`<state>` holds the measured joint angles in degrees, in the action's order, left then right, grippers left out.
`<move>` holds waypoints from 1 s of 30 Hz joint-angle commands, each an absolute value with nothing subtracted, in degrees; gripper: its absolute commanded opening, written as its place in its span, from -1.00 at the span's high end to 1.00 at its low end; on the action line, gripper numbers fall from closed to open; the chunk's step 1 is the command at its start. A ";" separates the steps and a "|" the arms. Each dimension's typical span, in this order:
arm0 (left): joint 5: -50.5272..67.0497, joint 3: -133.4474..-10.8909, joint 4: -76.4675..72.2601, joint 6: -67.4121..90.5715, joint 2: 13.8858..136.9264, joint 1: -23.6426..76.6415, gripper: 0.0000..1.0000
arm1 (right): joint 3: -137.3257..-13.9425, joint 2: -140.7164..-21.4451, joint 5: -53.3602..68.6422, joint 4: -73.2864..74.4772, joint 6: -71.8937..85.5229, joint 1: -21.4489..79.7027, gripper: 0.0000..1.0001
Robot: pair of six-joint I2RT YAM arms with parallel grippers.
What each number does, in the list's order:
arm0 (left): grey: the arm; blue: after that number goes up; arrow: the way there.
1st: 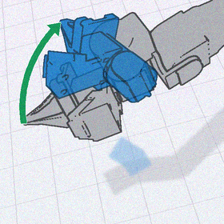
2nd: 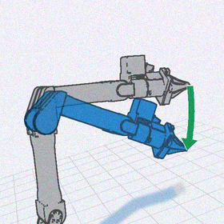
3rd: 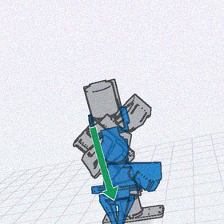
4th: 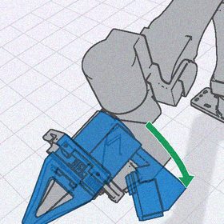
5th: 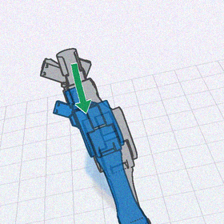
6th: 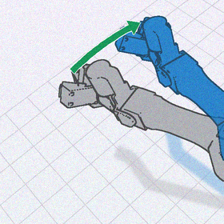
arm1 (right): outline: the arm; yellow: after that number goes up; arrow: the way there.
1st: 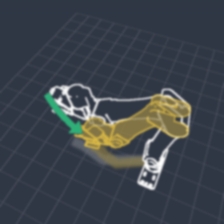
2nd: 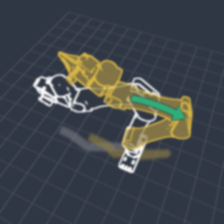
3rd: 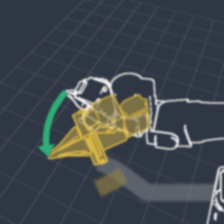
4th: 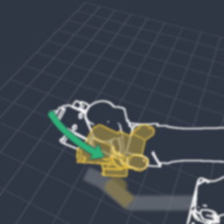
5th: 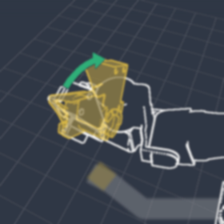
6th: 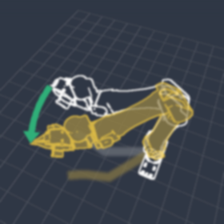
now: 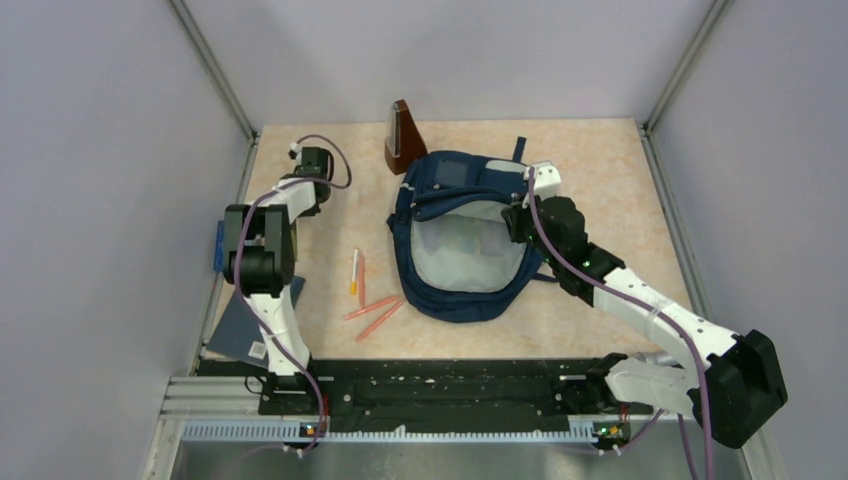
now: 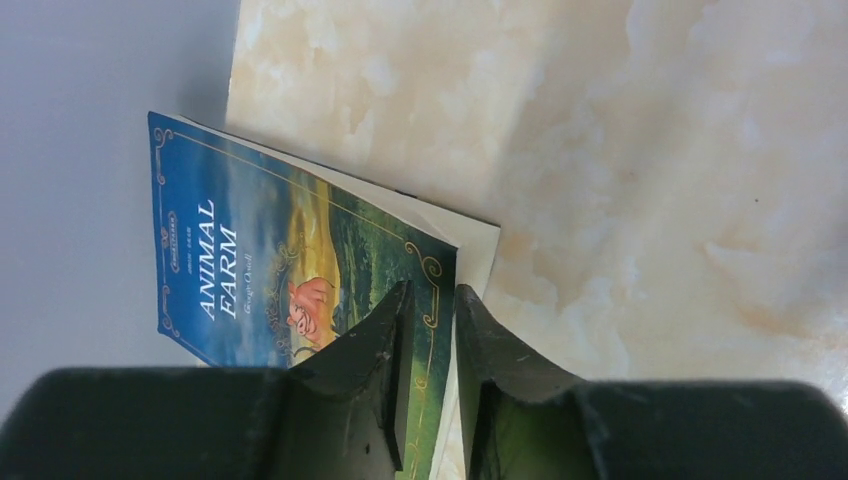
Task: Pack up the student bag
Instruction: Pick up the book from the center of the board.
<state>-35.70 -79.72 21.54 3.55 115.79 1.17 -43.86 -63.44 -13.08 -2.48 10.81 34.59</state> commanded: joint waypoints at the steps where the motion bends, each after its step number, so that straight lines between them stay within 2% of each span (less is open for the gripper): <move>1: -38.61 -78.45 18.74 4.67 111.72 0.62 0.52 | -44.81 -63.43 -11.25 -7.81 14.06 34.19 1.00; 4: -40.16 -77.63 17.97 4.54 111.11 0.66 0.59 | -44.82 -63.43 -11.16 -7.84 14.06 34.19 1.00; 15: -43.30 -74.55 15.02 4.66 109.59 -1.47 0.56 | -44.65 -63.35 -11.08 -7.98 14.06 34.19 1.00; 27: -45.47 -73.45 12.15 3.30 110.72 -2.87 0.23 | -44.64 -63.28 -11.07 -7.95 14.07 34.19 1.00; 30: -44.49 -74.25 12.85 3.15 111.33 -3.29 0.05 | -44.65 -63.45 -10.99 -8.00 14.13 34.19 1.00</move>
<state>-42.81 -73.67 13.91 3.90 112.38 -1.93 -43.86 -63.44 -12.73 -2.48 11.20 34.57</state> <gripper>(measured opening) 0.431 0.063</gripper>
